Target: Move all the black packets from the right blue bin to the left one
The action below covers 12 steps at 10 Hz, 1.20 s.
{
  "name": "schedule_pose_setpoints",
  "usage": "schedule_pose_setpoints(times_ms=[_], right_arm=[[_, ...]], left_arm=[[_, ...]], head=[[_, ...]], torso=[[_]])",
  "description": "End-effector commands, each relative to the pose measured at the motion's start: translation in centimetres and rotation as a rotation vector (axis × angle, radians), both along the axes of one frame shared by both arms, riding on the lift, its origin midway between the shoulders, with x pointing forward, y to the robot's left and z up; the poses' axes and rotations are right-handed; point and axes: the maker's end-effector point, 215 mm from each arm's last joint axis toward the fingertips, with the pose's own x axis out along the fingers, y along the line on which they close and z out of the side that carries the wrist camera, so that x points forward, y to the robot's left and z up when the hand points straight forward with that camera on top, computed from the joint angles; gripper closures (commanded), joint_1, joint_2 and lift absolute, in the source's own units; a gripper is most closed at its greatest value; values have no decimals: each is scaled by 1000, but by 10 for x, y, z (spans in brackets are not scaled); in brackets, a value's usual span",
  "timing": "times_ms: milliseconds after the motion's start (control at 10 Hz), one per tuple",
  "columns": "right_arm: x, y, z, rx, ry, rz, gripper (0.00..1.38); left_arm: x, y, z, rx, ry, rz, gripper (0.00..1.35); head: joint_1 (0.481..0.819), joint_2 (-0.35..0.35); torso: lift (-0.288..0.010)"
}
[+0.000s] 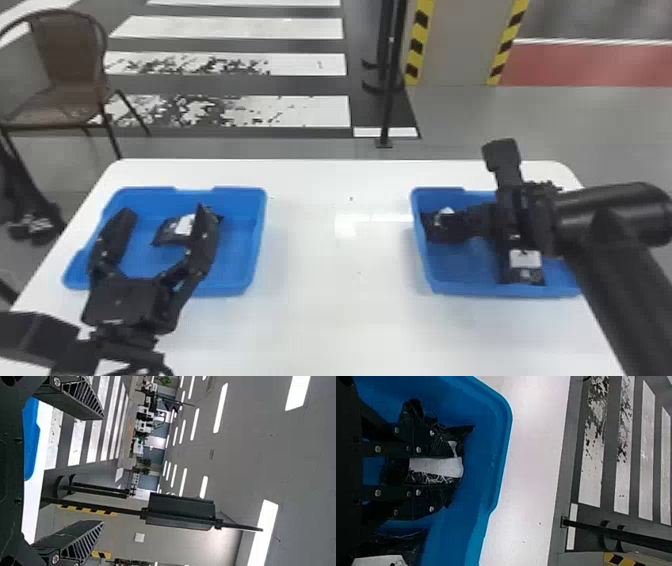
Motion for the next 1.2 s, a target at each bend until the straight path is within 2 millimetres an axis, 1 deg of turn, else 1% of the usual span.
schedule_pose_setpoints(times_ms=[0,200,400,500,600,800,900,1000,1100], right_arm=[[1,-3,12,21,-49,-12,1170],[-2,-22,47,78,-173,-66,1170],[-4,-30,87,121,-295,-86,1170],[-5,-17,102,204,-338,-76,1170],[-9,3,117,320,-373,-61,1170],[-18,51,150,555,-395,19,1168],[-23,71,170,636,-413,67,1170],[-33,103,192,752,-423,131,1170],[-44,133,209,864,-413,191,1170]], left_arm=[[-1,1,0,1,-1,1,98],[-4,5,3,1,-14,11,98],[-7,9,5,2,-22,20,98],[-7,8,8,2,-31,20,98],[-8,9,9,2,-36,23,98],[-9,9,11,0,-46,24,90],[-8,8,13,-2,-50,22,91],[-8,8,13,-2,-50,22,91],[-7,7,14,-1,-53,23,91]], head=[[695,-8],[695,-12],[695,-23],[695,-26],[695,-25],[695,20],[695,34],[695,61],[695,88]], torso=[[-140],[-140],[-140],[-140],[-140],[-140],[-140],[-140],[-140]])
